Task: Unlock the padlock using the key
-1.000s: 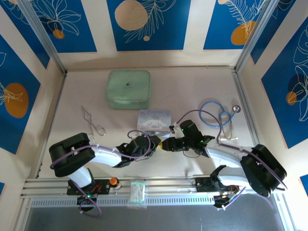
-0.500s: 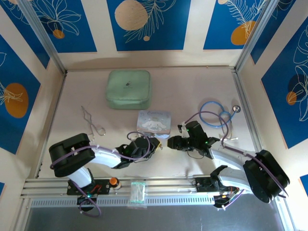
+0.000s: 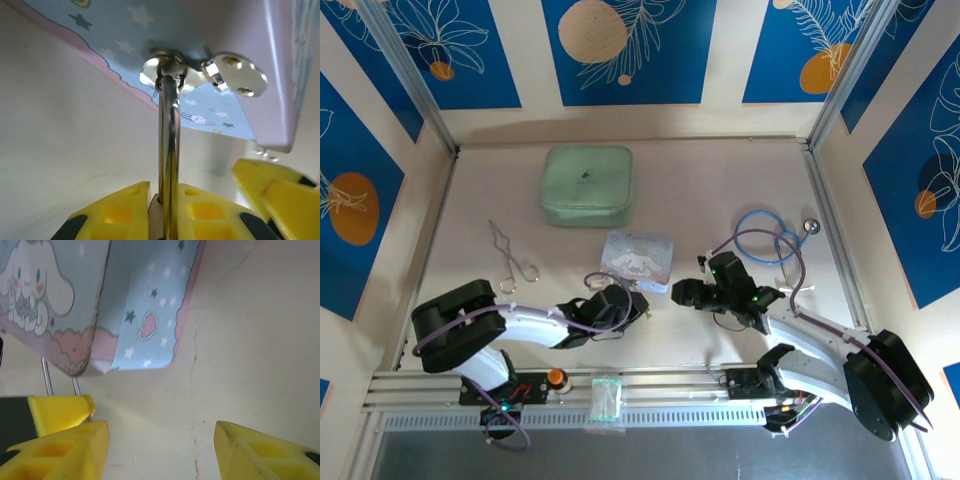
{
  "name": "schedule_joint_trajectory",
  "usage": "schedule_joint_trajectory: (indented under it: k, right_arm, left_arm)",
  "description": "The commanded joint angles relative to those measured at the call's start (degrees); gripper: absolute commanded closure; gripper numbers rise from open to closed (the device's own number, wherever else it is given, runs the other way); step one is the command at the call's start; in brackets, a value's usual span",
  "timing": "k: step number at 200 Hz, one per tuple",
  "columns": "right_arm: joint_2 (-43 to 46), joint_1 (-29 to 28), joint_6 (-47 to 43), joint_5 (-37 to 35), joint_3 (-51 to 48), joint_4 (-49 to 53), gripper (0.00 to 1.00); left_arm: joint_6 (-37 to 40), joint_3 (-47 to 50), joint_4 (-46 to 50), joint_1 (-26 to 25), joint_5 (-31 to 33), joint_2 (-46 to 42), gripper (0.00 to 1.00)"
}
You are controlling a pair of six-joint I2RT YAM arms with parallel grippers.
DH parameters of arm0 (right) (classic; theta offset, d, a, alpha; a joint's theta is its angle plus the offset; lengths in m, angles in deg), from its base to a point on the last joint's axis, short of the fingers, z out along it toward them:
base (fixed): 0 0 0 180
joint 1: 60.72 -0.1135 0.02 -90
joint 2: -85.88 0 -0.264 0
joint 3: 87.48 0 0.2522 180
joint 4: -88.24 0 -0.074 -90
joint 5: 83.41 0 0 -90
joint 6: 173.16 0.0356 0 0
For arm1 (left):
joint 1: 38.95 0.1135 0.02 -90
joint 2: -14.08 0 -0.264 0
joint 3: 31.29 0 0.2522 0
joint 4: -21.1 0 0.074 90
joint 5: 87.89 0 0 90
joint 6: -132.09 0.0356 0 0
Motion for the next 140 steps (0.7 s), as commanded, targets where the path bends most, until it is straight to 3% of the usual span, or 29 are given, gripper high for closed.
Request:
schedule_joint_trajectory:
  k: [1, 48, 140]
  right_arm:
    - [-0.7, 0.0, 1.6, -2.9, 2.6, 1.9, 0.42]
    - [-3.6, -0.5, 1.7, -1.7, 5.3, -0.2, 0.42]
    - [-6.8, 0.2, 2.8, 0.4, 6.4, -0.3, 0.43]
  left_arm:
    - [8.5, -2.3, 13.5, 1.5, -2.8, -1.2, 0.99]
    - [21.1, -9.5, 32.5, 2.9, -0.2, -1.5, 0.98]
    - [33.4, -19.8, 52.1, 3.0, 8.7, 3.7, 0.88]
